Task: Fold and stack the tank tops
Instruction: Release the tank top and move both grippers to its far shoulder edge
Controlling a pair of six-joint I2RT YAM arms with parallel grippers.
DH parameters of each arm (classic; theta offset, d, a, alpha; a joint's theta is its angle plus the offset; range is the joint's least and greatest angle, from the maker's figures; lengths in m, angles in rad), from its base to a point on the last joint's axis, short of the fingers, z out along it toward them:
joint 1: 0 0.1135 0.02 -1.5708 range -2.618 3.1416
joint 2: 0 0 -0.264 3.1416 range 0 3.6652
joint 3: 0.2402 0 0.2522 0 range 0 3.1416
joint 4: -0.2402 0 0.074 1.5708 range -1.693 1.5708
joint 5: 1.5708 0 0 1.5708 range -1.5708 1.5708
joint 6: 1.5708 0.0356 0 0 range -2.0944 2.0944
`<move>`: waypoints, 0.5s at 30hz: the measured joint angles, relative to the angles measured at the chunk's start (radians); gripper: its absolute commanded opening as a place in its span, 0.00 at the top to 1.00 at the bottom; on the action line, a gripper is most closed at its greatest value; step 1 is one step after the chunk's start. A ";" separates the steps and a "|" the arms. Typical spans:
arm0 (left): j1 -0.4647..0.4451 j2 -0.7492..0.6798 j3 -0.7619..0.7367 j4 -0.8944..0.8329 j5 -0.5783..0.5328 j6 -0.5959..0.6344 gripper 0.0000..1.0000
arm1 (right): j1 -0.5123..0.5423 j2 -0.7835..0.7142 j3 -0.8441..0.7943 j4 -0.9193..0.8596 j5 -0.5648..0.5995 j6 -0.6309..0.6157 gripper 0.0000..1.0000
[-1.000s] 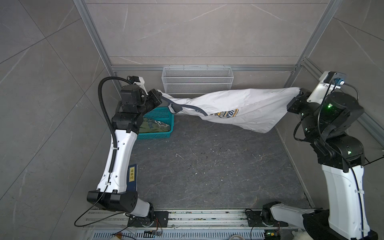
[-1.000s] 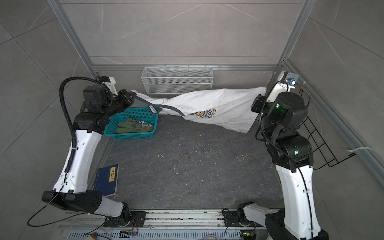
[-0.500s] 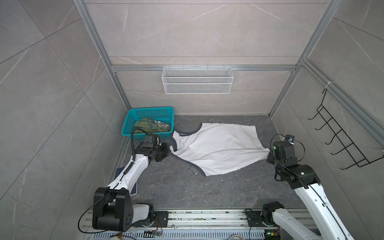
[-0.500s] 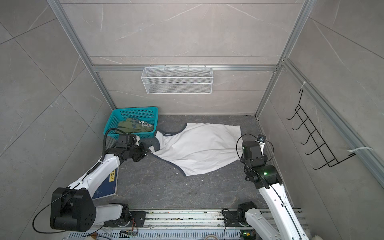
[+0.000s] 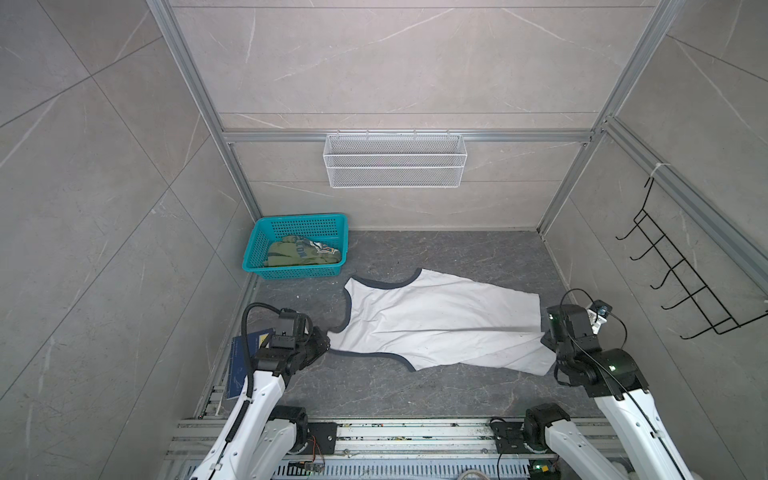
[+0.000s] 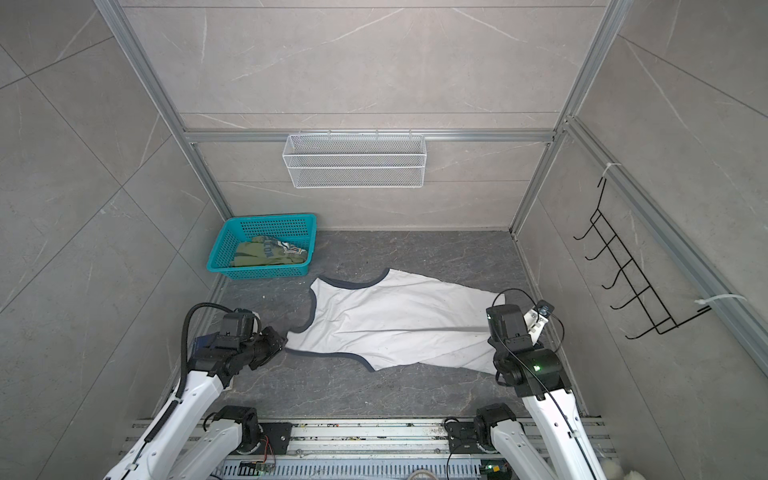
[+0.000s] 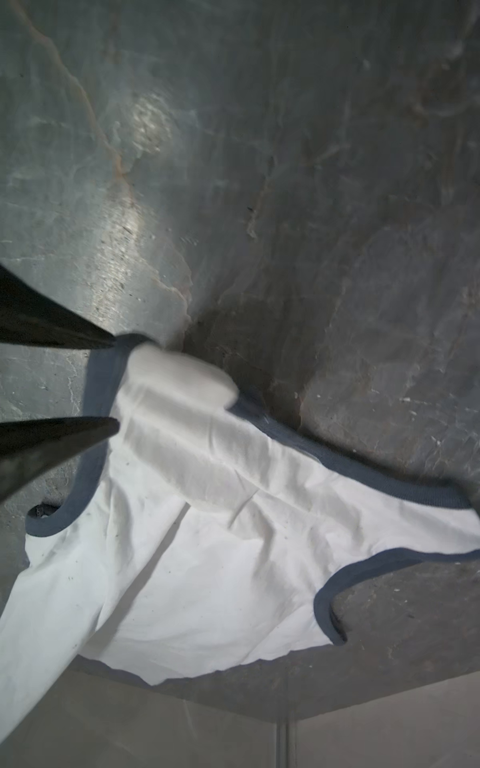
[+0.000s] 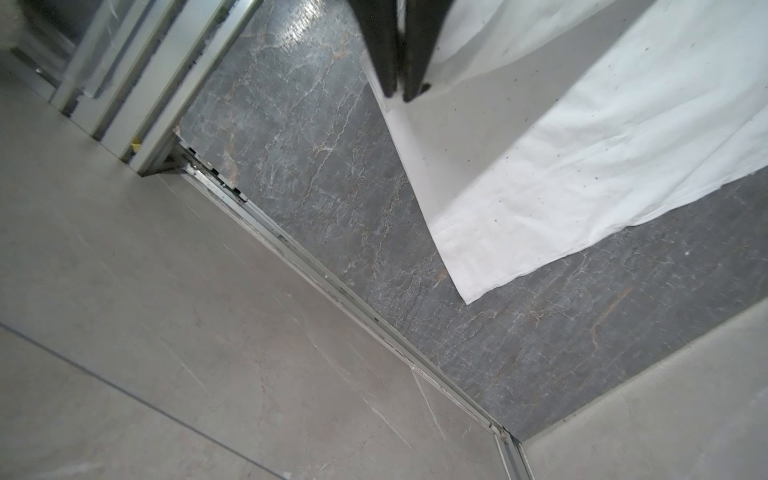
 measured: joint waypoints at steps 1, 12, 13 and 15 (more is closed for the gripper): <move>0.000 -0.019 0.003 -0.014 -0.018 -0.004 0.46 | 0.000 -0.022 0.002 -0.013 -0.002 0.016 0.02; -0.116 0.327 0.418 0.061 -0.093 0.027 0.39 | -0.001 0.016 0.175 0.023 -0.071 -0.084 0.00; -0.168 0.411 0.488 0.073 -0.095 0.042 0.38 | -0.002 0.056 0.183 0.045 -0.098 -0.107 0.00; -0.272 0.600 0.629 0.112 -0.086 0.071 0.38 | -0.002 0.182 0.191 0.112 -0.180 -0.154 0.00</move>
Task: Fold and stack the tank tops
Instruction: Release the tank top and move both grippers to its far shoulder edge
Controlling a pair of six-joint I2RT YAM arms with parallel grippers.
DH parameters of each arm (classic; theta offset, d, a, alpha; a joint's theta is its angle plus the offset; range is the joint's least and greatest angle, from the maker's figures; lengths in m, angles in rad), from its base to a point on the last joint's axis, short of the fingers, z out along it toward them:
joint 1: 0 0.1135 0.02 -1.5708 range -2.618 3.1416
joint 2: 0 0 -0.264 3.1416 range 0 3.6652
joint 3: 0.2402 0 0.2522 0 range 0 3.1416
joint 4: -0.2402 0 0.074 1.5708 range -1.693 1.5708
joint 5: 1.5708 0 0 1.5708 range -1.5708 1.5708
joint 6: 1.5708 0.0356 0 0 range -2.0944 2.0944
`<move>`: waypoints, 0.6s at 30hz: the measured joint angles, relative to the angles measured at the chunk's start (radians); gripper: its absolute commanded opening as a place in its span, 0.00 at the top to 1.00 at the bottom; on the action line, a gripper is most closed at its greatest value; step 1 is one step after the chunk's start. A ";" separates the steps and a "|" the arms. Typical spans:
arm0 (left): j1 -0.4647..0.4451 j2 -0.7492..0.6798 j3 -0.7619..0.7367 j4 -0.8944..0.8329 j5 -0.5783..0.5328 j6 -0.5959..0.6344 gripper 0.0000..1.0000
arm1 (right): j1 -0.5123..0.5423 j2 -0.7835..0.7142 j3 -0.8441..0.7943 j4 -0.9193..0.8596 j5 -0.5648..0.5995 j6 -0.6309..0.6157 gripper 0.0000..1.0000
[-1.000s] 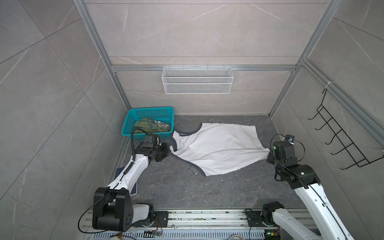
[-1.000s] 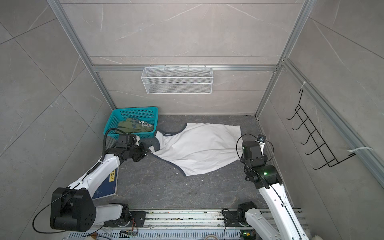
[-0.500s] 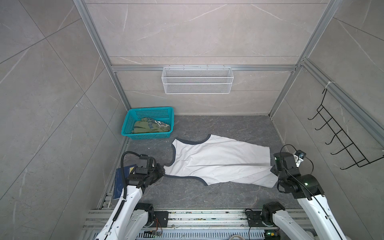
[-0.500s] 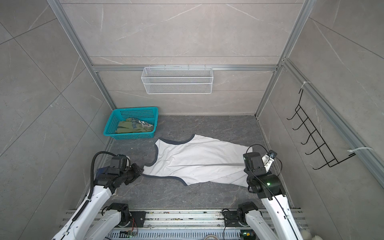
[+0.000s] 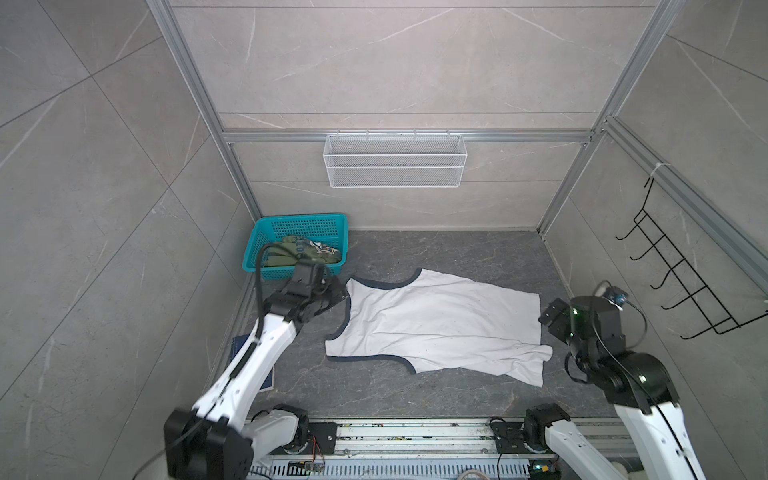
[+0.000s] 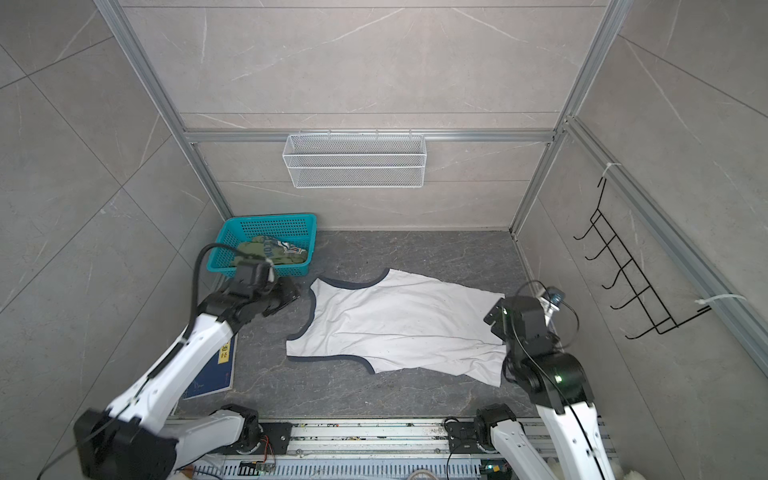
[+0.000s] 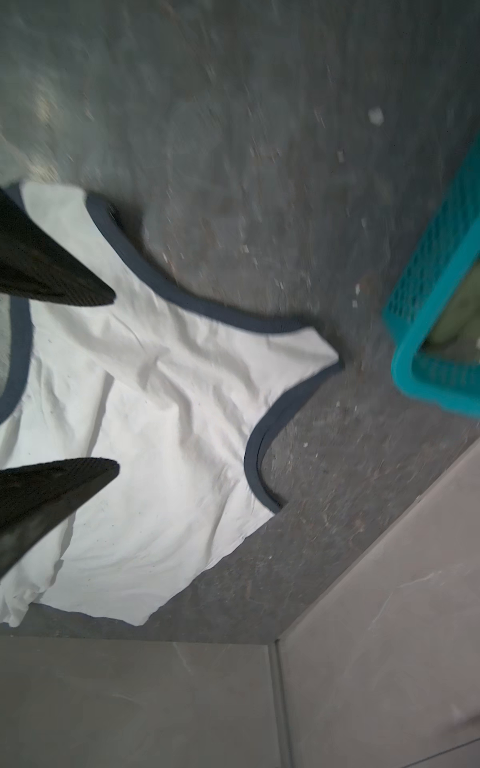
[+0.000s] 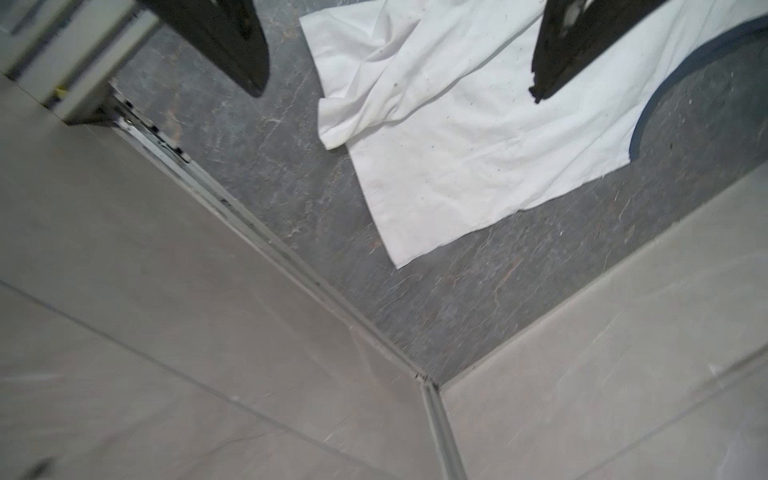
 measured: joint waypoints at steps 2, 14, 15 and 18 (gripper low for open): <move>-0.071 0.155 0.108 0.035 0.021 0.019 0.38 | 0.000 0.139 -0.001 0.066 -0.081 -0.030 0.00; -0.234 0.773 0.516 0.060 0.093 0.089 0.33 | -0.033 0.658 -0.034 0.361 -0.277 -0.074 0.01; -0.235 0.803 0.537 0.061 0.099 0.092 0.33 | -0.047 0.687 -0.034 0.377 -0.289 -0.074 0.00; -0.241 0.865 0.578 0.060 0.106 0.100 0.33 | -0.093 0.763 -0.034 0.418 -0.319 -0.074 0.01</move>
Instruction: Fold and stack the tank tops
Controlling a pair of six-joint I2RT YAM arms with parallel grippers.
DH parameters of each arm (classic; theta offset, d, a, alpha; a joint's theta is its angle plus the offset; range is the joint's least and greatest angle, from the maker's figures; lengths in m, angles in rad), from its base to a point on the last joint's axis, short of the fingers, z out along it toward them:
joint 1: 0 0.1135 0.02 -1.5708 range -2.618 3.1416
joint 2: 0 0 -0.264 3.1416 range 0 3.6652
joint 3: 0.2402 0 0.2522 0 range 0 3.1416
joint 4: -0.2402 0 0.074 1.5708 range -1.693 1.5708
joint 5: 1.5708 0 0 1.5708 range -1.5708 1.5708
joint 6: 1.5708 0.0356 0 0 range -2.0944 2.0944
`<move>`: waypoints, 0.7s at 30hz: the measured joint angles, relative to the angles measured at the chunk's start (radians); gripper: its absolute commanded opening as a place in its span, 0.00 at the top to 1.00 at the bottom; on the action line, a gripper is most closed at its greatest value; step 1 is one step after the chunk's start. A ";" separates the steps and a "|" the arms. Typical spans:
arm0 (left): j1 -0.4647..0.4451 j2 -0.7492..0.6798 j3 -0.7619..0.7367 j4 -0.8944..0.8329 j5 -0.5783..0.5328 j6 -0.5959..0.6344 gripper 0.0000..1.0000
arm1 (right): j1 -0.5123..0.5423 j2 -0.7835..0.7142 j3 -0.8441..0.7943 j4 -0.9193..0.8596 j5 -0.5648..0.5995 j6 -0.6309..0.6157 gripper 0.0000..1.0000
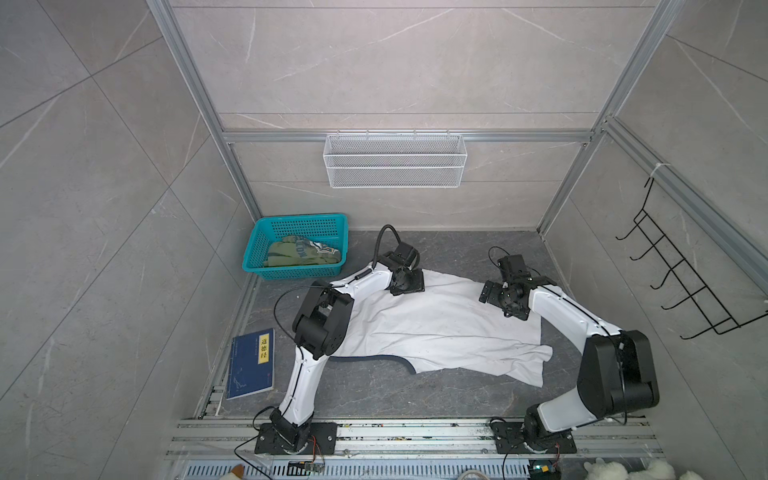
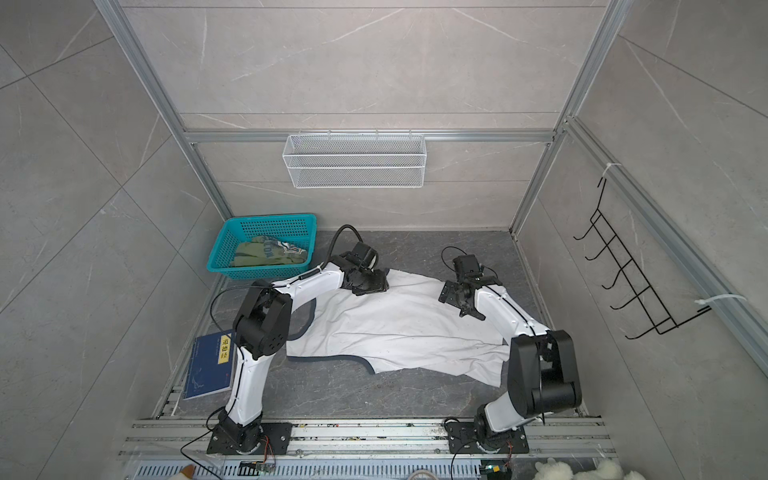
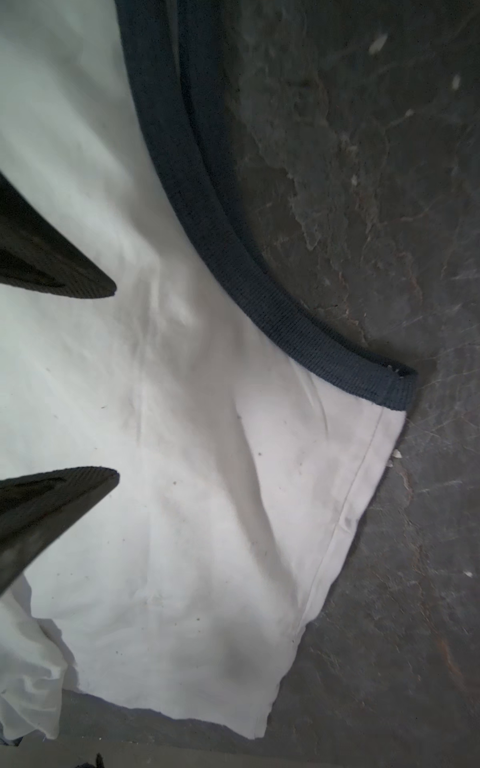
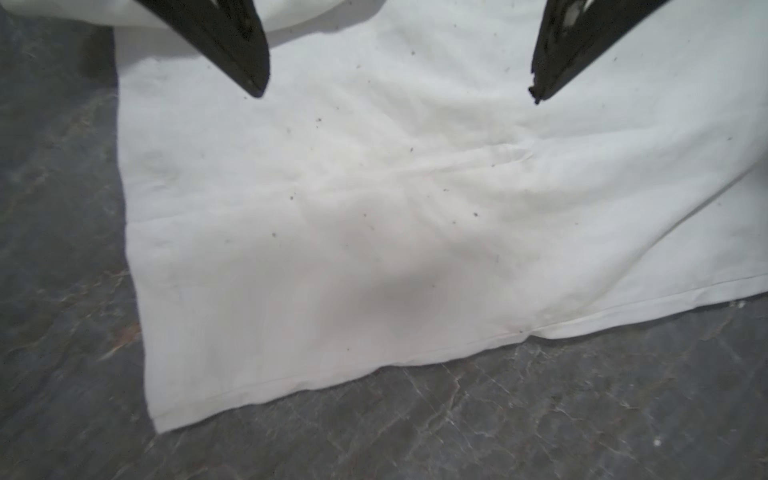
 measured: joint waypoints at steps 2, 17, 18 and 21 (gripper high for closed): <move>-0.003 0.028 0.015 0.000 0.001 0.002 0.33 | -0.026 0.041 0.001 0.022 -0.020 0.000 0.01; 0.026 0.116 0.108 0.024 -0.098 -0.007 0.31 | -0.076 0.366 0.236 0.050 -0.071 -0.011 0.01; 0.034 0.118 0.111 0.027 -0.103 -0.009 0.31 | -0.076 0.394 0.275 0.045 -0.070 -0.014 0.01; 0.065 0.142 0.145 0.036 -0.115 -0.012 0.31 | -0.077 0.472 0.392 0.039 -0.087 -0.019 0.01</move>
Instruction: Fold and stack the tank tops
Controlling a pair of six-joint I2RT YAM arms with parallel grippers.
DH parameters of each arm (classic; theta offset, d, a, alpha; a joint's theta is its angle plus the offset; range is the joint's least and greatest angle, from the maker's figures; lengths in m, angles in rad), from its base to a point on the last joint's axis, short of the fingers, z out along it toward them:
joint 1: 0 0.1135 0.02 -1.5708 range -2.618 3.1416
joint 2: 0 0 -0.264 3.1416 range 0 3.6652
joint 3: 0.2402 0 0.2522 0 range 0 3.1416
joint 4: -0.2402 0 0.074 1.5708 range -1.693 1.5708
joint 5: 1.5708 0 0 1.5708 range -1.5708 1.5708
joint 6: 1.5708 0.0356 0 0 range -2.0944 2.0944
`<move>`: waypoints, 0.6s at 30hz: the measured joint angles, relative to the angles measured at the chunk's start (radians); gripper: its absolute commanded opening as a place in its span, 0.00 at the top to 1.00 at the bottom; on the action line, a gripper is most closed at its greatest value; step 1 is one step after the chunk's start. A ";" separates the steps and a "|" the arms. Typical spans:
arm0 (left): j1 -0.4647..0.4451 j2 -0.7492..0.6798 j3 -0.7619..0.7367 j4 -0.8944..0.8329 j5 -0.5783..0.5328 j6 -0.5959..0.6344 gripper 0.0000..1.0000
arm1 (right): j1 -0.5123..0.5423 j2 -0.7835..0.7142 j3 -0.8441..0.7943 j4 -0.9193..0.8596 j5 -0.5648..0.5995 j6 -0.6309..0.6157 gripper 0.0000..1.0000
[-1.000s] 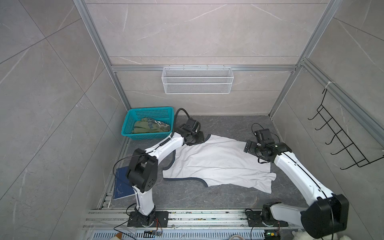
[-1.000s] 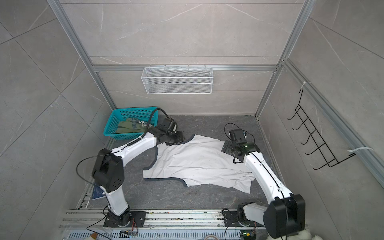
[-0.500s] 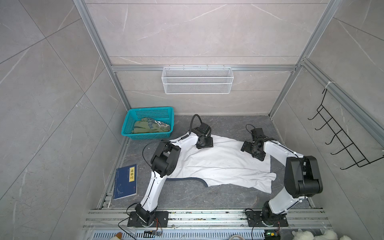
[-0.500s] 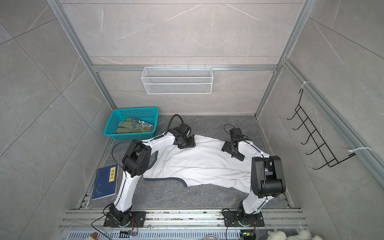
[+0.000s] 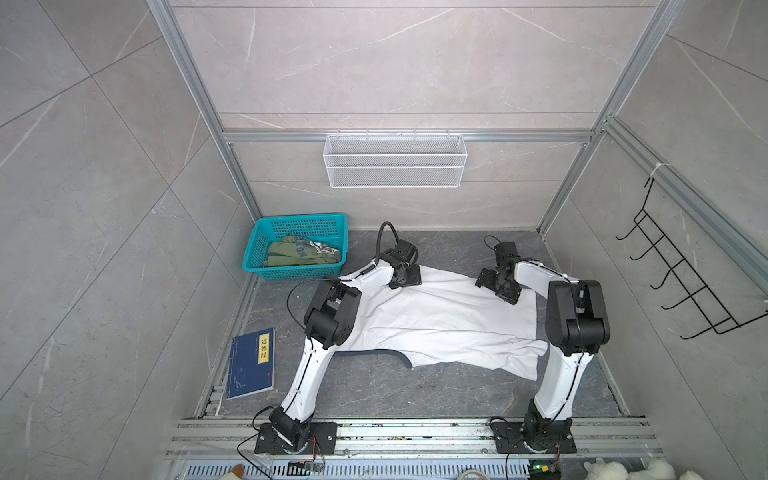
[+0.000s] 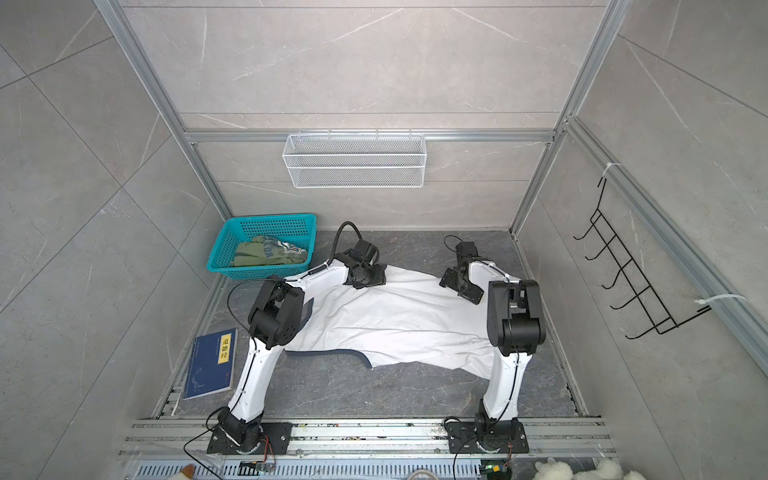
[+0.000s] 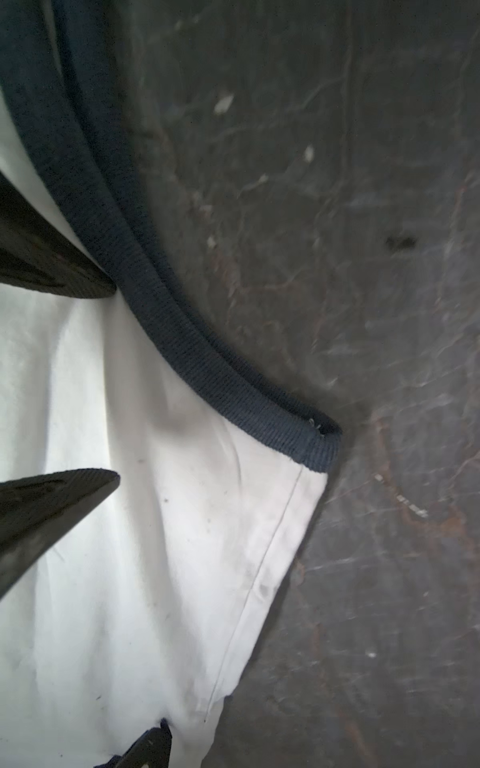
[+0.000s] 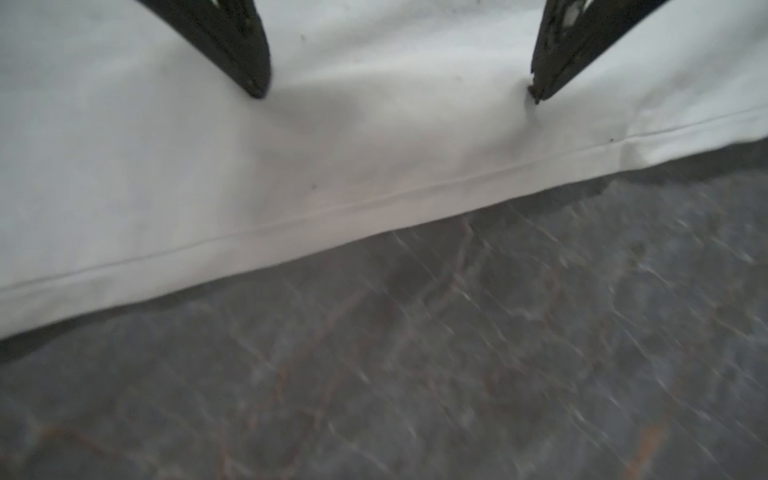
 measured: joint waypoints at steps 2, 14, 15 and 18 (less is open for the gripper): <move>0.023 0.029 0.045 0.002 0.001 0.000 0.31 | 0.000 0.058 0.090 -0.011 -0.018 -0.005 0.01; 0.058 0.130 0.246 -0.095 0.018 -0.008 0.27 | -0.003 0.444 0.811 -0.261 -0.081 -0.121 0.01; 0.052 0.122 0.243 -0.117 0.015 -0.003 0.26 | -0.003 0.444 0.832 -0.286 -0.082 -0.134 0.01; 0.019 0.043 0.168 -0.174 -0.008 0.015 0.25 | -0.006 0.357 0.750 -0.276 -0.105 -0.158 0.01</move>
